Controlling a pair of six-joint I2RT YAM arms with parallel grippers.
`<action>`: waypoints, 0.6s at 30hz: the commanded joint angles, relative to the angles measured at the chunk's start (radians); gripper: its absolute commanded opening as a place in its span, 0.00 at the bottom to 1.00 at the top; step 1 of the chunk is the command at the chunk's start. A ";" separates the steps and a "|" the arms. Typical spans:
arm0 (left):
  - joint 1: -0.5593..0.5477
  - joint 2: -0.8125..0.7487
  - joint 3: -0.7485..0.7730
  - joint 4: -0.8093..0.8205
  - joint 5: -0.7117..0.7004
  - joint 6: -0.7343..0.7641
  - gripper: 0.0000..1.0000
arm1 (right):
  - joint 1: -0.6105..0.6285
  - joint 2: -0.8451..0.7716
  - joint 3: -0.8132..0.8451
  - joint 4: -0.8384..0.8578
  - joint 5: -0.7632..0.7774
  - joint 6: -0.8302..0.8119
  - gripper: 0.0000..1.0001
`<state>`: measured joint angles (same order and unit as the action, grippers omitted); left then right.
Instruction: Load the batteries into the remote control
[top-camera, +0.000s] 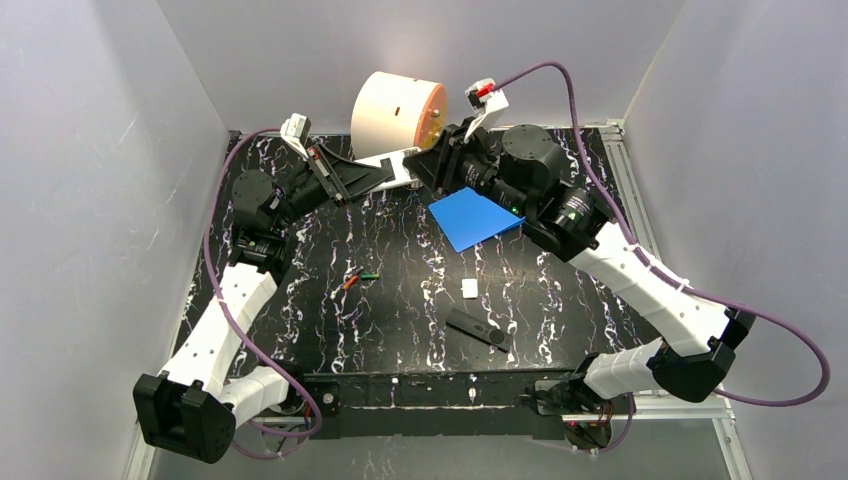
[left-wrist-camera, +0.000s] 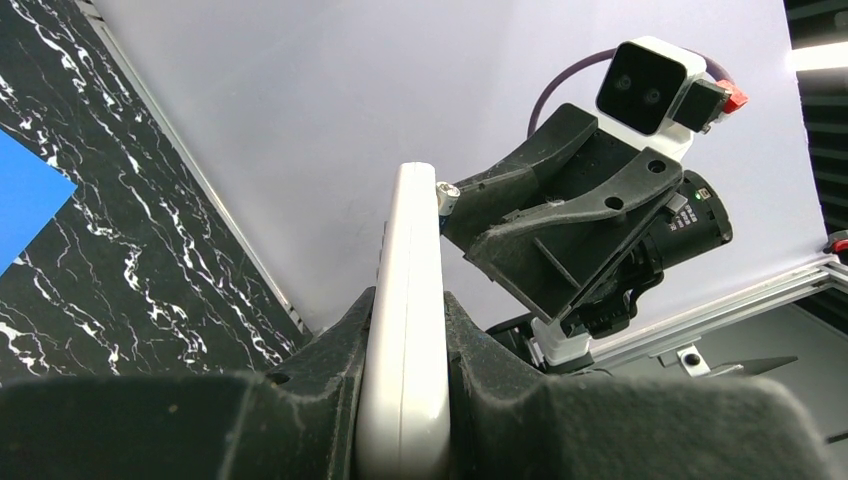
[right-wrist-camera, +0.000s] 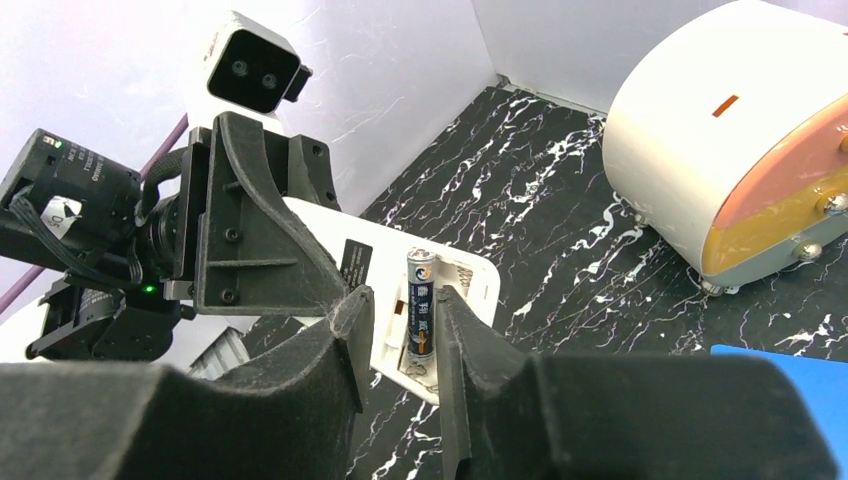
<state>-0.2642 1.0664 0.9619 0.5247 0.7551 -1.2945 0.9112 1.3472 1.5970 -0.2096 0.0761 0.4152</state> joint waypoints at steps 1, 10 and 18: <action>-0.003 -0.026 0.007 0.059 0.007 -0.006 0.00 | -0.002 -0.021 0.053 0.011 0.039 0.000 0.38; -0.003 -0.029 0.016 0.083 -0.005 -0.011 0.00 | -0.003 -0.077 0.002 0.150 0.033 0.061 0.47; -0.003 -0.011 0.031 0.124 -0.061 -0.025 0.00 | -0.004 -0.150 -0.120 0.315 0.230 0.298 0.83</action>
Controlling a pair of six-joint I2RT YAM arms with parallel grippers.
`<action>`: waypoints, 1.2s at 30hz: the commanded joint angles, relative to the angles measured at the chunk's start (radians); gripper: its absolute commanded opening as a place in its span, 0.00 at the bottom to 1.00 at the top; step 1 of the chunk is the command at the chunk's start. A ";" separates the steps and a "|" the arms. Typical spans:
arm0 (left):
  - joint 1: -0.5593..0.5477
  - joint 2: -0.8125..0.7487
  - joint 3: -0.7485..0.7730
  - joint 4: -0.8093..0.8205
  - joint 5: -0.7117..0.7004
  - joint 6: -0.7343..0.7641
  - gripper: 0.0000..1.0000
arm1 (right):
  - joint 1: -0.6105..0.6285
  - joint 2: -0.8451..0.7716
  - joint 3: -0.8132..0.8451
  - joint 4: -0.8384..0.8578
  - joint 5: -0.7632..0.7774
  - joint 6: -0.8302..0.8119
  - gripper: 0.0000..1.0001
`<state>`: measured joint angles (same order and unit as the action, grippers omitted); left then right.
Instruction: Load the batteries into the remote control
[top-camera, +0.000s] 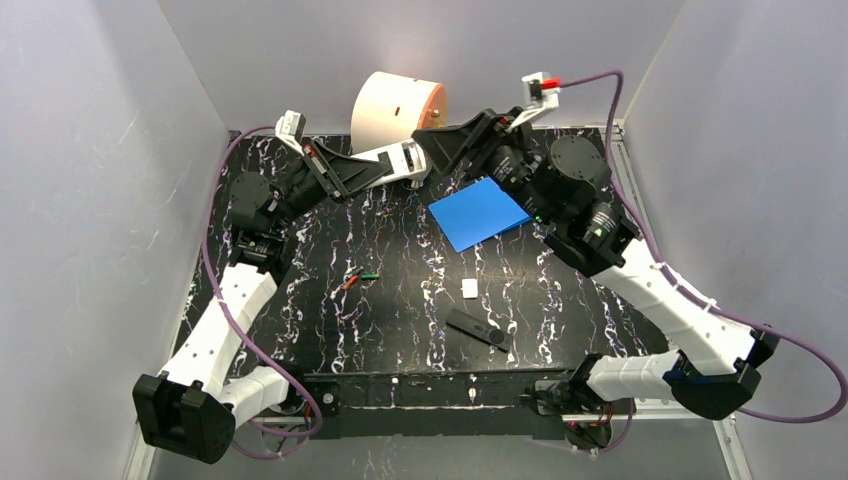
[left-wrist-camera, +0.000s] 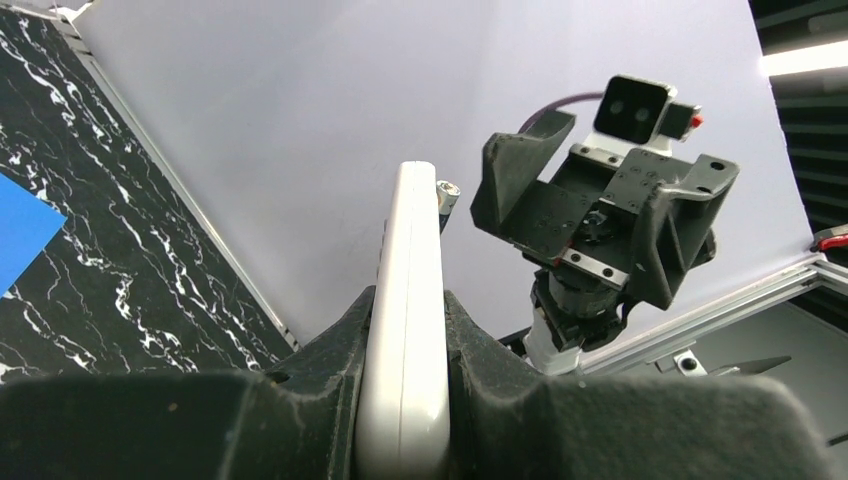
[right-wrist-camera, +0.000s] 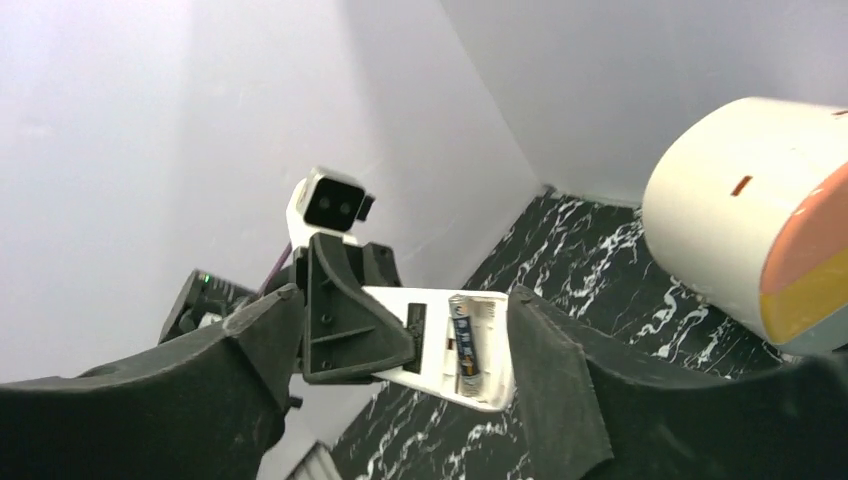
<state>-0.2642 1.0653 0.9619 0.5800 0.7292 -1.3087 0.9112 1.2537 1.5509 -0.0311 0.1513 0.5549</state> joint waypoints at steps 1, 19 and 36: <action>-0.002 -0.003 0.034 0.076 -0.040 -0.014 0.00 | -0.003 -0.074 -0.112 0.161 0.189 0.194 0.87; -0.002 0.053 0.053 0.138 -0.064 -0.049 0.00 | -0.020 0.054 -0.174 0.227 0.153 0.722 0.97; -0.003 0.056 0.021 0.153 -0.009 0.015 0.00 | -0.022 0.123 -0.156 0.289 0.145 0.826 0.74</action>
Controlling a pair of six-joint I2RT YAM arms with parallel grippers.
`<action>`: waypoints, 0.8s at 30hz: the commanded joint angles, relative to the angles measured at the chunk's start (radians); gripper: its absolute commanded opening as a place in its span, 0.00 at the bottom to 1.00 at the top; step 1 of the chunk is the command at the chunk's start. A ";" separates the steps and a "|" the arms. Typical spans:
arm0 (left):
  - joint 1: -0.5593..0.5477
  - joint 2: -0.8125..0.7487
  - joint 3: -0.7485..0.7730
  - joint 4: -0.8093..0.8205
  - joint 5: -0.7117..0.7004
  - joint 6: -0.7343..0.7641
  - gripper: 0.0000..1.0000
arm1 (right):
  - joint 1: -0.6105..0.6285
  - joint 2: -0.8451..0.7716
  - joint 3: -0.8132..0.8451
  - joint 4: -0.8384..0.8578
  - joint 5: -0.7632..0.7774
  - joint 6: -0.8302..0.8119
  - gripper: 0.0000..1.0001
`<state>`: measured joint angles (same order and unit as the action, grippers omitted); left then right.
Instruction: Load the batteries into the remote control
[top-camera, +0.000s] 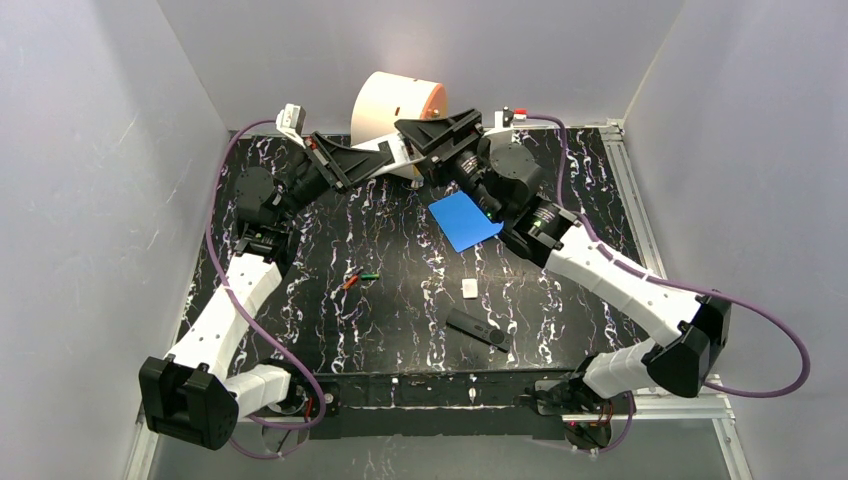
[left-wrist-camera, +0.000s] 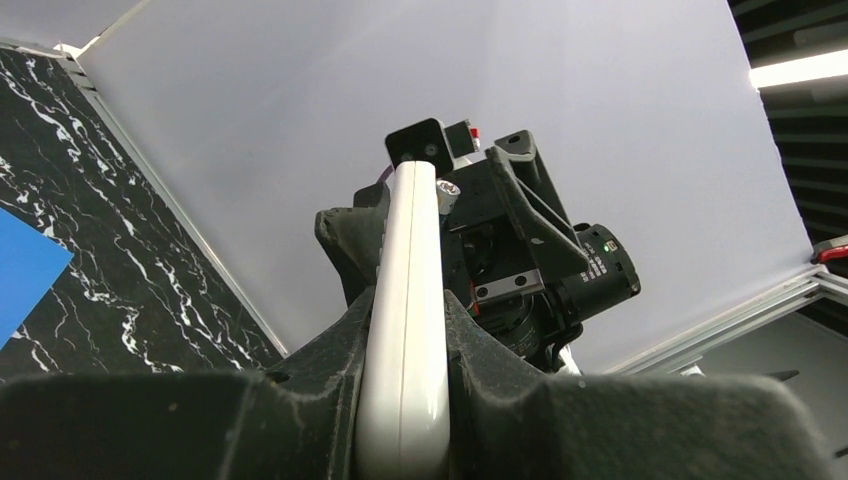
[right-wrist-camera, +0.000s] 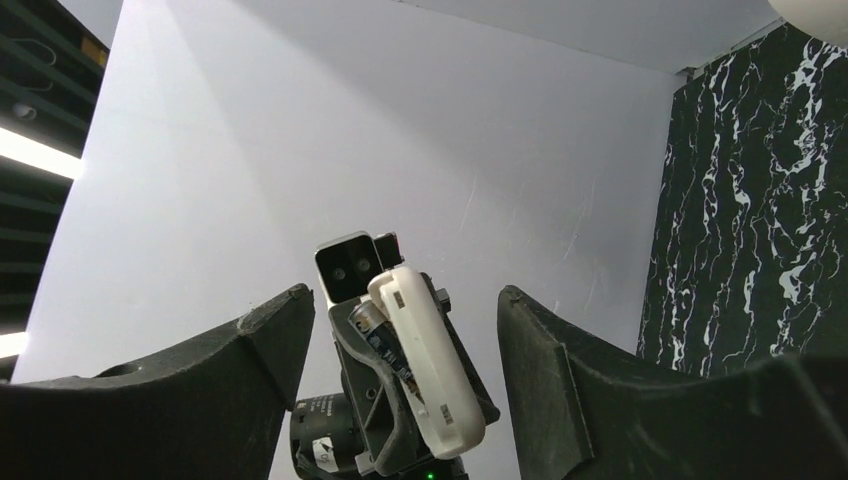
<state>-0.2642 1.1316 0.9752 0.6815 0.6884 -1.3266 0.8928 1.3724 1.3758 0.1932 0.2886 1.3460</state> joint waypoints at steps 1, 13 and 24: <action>-0.002 -0.010 0.008 0.052 0.034 0.036 0.00 | -0.003 0.006 0.019 0.068 0.006 0.039 0.72; -0.003 0.000 0.005 0.061 0.032 0.017 0.00 | -0.022 0.017 0.003 0.109 -0.023 0.058 0.46; -0.003 0.013 0.045 0.063 0.000 -0.105 0.00 | -0.027 0.019 -0.011 0.131 -0.047 0.000 0.33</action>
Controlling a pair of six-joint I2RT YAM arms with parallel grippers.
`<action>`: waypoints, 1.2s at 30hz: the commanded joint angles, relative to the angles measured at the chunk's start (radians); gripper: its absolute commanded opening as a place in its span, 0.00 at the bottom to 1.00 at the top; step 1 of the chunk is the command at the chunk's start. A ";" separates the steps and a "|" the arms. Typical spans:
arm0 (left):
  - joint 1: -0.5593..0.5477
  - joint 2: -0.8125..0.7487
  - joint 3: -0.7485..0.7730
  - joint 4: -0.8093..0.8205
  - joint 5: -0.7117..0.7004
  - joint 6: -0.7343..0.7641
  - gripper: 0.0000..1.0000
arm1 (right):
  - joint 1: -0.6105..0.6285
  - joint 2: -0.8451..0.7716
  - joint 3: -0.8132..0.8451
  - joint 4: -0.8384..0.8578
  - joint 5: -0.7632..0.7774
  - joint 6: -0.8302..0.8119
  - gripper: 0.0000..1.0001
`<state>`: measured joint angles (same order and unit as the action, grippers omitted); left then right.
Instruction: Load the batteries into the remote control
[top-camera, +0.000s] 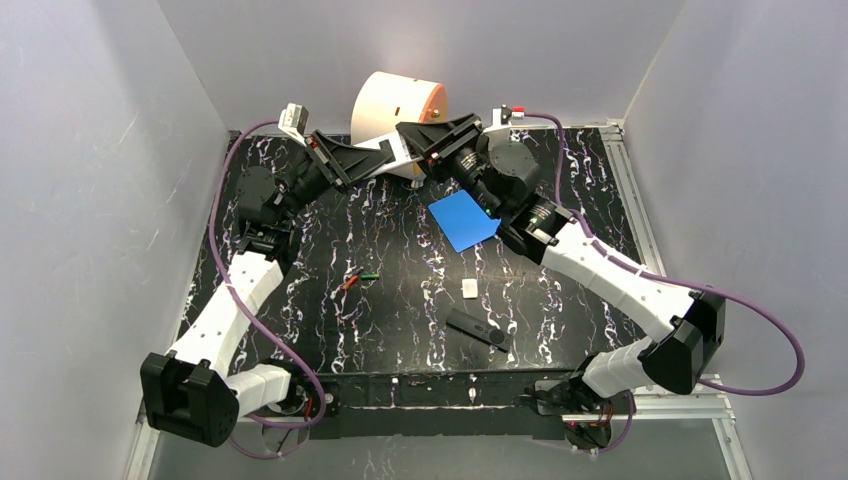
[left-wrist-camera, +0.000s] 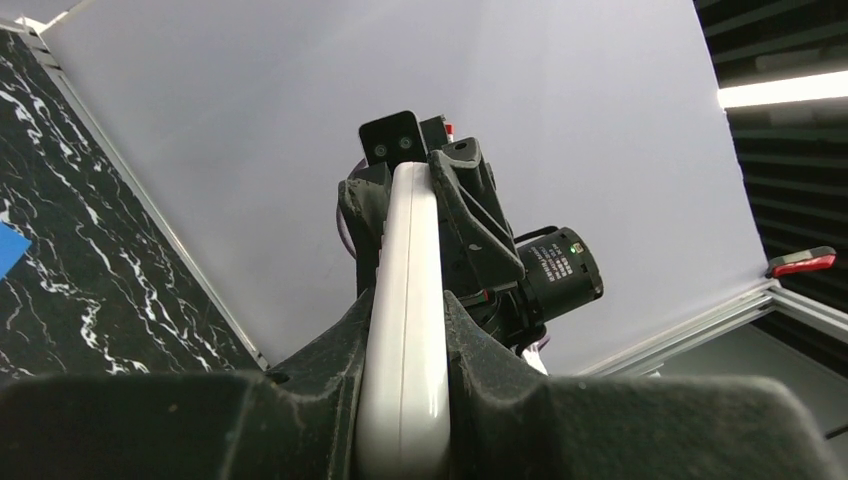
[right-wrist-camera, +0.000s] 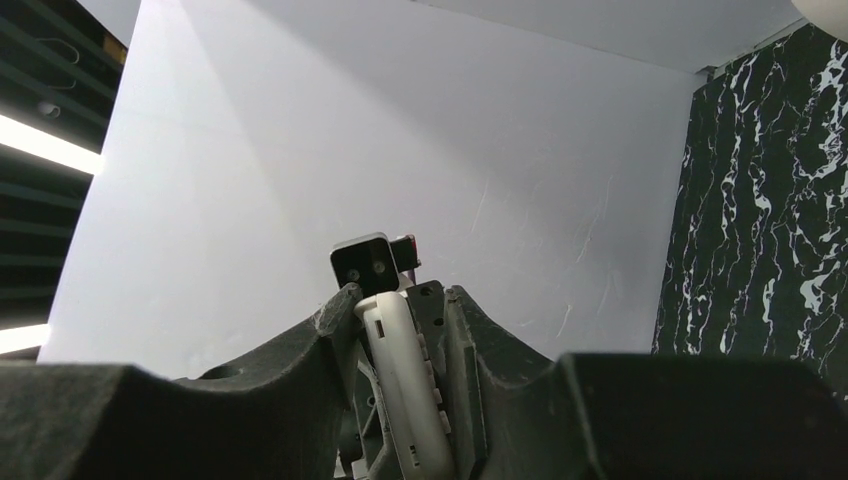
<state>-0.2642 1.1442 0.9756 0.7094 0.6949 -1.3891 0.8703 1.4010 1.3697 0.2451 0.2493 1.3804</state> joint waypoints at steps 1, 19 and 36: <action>-0.002 0.000 0.046 0.035 -0.008 -0.059 0.00 | -0.004 -0.008 0.002 0.080 -0.010 -0.055 0.33; -0.003 -0.008 0.020 0.034 -0.029 -0.079 0.00 | -0.068 -0.038 -0.038 0.235 -0.144 -0.118 0.72; -0.002 0.003 0.030 0.034 -0.024 -0.080 0.00 | -0.070 -0.049 -0.043 0.167 -0.205 -0.213 0.38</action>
<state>-0.2642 1.1522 0.9771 0.7101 0.6697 -1.4731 0.8005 1.3808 1.3125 0.3904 0.0738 1.2034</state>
